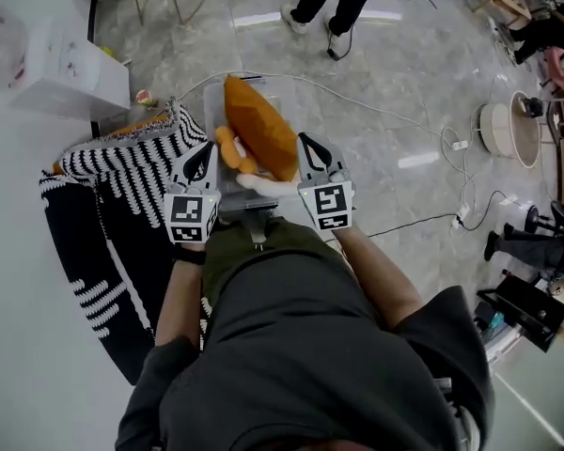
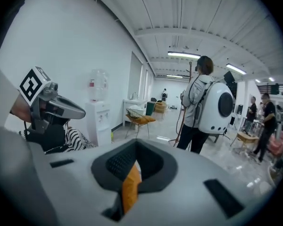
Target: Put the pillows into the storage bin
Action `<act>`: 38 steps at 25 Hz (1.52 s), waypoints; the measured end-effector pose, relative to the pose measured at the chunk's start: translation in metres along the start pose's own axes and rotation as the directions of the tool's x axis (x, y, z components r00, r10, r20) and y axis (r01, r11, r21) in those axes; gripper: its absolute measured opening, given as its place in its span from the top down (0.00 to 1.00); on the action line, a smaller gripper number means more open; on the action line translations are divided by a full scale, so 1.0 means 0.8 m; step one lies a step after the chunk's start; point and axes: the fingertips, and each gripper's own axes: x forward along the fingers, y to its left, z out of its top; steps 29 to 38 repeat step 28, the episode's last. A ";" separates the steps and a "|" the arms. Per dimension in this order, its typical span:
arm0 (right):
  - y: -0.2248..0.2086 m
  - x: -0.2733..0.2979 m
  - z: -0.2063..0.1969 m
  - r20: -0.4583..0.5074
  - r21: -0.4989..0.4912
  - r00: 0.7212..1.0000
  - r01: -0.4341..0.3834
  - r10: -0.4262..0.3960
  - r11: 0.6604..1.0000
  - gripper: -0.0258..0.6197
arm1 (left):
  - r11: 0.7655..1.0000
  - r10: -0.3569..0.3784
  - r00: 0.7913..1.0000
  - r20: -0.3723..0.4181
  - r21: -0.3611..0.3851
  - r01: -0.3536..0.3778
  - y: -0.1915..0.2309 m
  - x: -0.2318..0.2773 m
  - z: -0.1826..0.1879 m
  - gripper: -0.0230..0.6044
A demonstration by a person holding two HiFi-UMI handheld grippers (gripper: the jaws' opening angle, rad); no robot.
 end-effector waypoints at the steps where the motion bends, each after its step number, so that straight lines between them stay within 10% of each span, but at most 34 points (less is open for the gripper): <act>1: -0.002 -0.007 0.004 0.004 -0.001 1.000 0.002 -0.002 1.000 0.96 | 1.000 -0.001 1.000 0.003 0.000 0.001 -0.002 -0.005 0.004 0.96; 38: -0.007 -0.023 0.038 0.072 -0.048 0.996 -0.041 0.045 0.998 0.96 | 0.997 0.053 0.998 0.016 0.053 -0.054 -0.014 -0.034 0.028 0.96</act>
